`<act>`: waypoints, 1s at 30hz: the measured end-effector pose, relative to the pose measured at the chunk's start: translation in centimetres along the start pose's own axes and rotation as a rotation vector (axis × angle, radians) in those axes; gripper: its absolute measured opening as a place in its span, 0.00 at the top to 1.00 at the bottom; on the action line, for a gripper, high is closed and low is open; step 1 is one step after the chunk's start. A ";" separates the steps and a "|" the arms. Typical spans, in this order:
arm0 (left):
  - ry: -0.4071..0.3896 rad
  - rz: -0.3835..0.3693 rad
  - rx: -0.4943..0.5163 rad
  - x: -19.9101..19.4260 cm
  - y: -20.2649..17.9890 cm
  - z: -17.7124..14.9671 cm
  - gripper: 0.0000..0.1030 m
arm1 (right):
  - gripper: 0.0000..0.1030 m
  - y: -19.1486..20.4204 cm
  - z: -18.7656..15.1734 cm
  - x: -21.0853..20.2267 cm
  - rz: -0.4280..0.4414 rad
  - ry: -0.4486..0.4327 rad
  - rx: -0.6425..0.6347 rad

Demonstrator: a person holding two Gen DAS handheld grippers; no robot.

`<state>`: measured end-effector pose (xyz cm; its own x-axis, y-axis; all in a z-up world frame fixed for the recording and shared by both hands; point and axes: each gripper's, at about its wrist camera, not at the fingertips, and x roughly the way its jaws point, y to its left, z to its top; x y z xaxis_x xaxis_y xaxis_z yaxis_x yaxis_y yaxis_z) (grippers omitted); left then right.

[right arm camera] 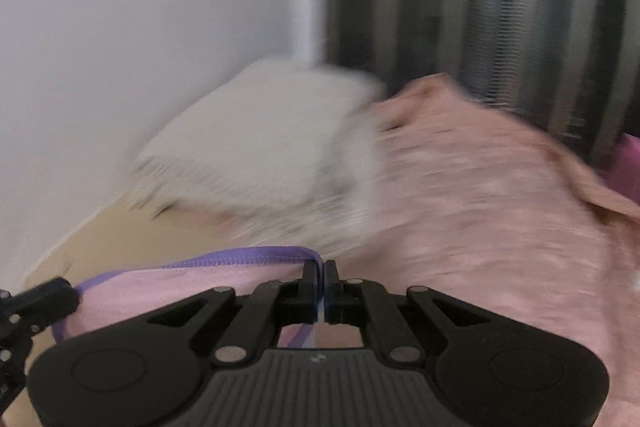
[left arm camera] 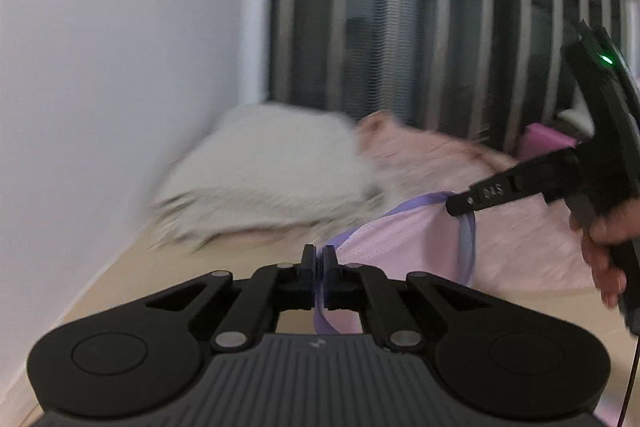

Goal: Fold clothes

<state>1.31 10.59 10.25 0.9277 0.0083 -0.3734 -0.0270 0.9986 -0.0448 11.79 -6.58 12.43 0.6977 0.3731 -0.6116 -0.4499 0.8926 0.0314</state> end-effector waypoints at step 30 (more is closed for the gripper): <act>0.348 -0.398 0.049 -3.5 -9.5 -11.3 0.74 | 0.80 -6.4 -19.5 -10.2 0.174 -0.024 0.112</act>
<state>-5.92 0.54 1.55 0.6840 -0.3812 -0.6219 0.3269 0.9224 -0.2058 -3.35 -21.03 3.05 0.6284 0.5293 -0.5701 -0.5010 0.8360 0.2240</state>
